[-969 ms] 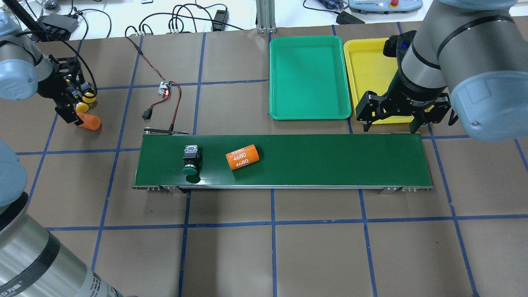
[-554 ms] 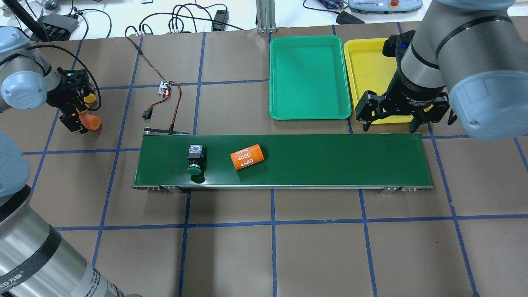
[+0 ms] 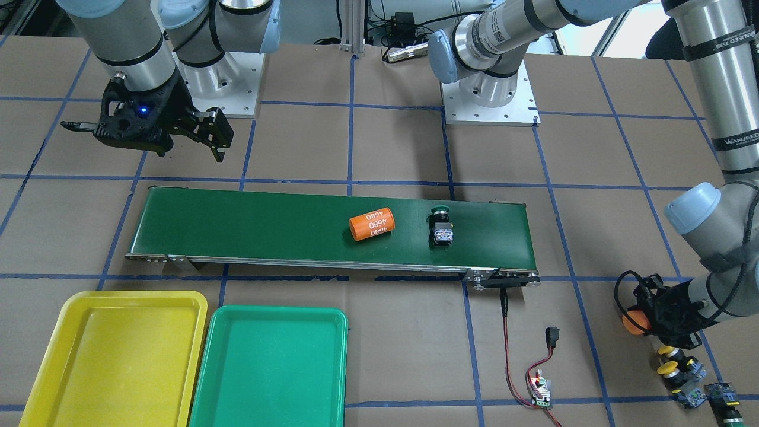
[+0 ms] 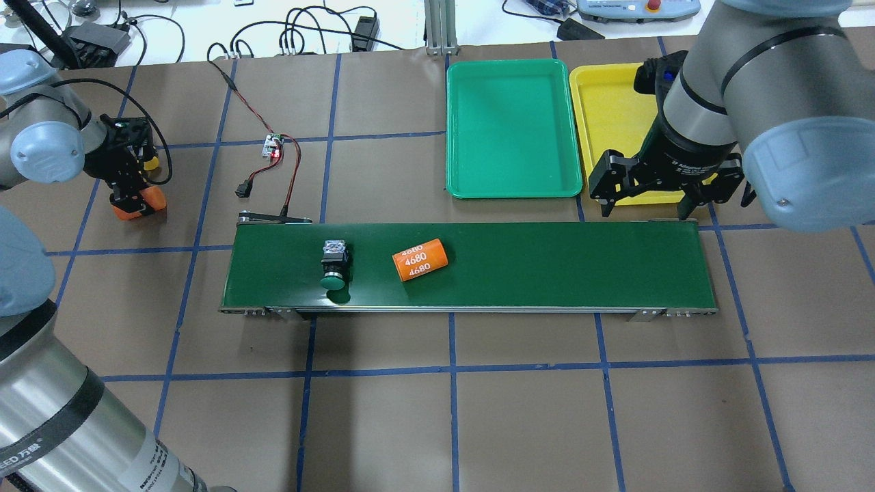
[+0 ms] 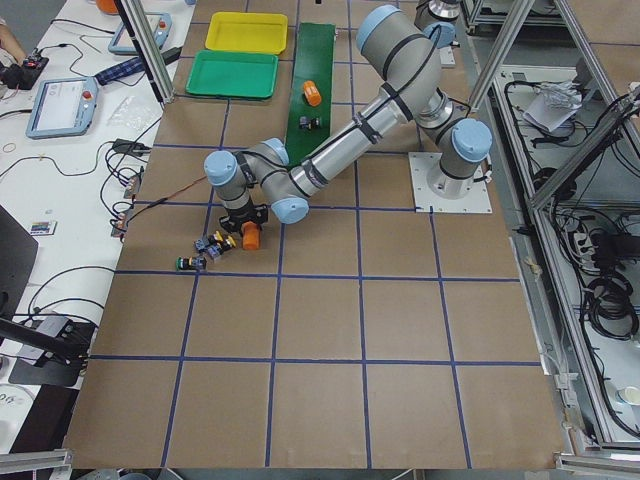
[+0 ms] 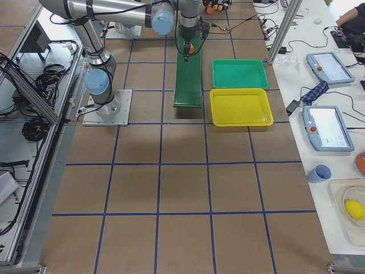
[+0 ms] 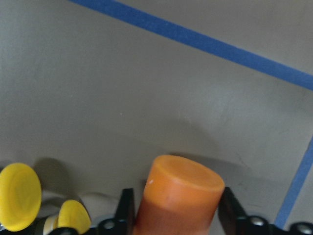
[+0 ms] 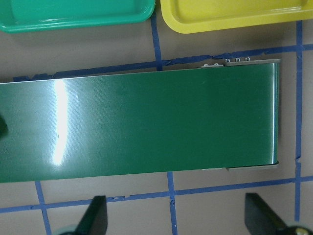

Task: Sort buttons by color to trays
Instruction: 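Grasp a second orange cylinder from the pile with the left gripper, then place the second orange cylinder on the belt's near end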

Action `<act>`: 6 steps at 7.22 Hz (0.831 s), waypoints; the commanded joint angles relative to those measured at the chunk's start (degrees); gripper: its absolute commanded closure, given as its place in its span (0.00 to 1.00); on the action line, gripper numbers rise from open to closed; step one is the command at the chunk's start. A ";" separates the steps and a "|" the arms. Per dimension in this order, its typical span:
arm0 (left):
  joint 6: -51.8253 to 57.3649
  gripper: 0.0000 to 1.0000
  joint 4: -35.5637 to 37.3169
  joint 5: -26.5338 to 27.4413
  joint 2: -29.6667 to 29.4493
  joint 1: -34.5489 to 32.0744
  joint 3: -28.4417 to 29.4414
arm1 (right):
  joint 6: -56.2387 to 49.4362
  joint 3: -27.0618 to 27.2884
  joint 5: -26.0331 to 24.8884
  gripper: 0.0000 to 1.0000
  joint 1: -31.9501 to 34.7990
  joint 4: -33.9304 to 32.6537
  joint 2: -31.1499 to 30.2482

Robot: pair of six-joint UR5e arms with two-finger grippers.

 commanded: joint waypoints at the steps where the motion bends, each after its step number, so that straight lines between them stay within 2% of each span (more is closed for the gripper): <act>1: -1.19 1.00 -8.76 -1.98 7.26 -0.94 -3.59 | -0.01 0.00 -0.18 0.00 0.00 0.20 0.00; 2: -1.20 1.00 -9.97 -4.87 13.06 -2.51 -8.05 | 0.34 0.00 -0.19 0.00 0.09 0.03 0.09; 4: -1.20 1.00 -9.46 -5.51 23.44 -9.00 -18.69 | 0.78 0.00 0.25 0.00 0.09 -0.06 0.09; 5: -1.20 1.00 -8.85 -8.12 27.14 -12.25 -22.39 | 0.78 0.00 -0.01 0.00 0.09 -0.06 0.09; 6: -2.68 1.00 -7.01 -8.06 29.35 -14.72 -24.51 | 0.43 0.00 -0.01 0.00 0.00 -0.06 0.18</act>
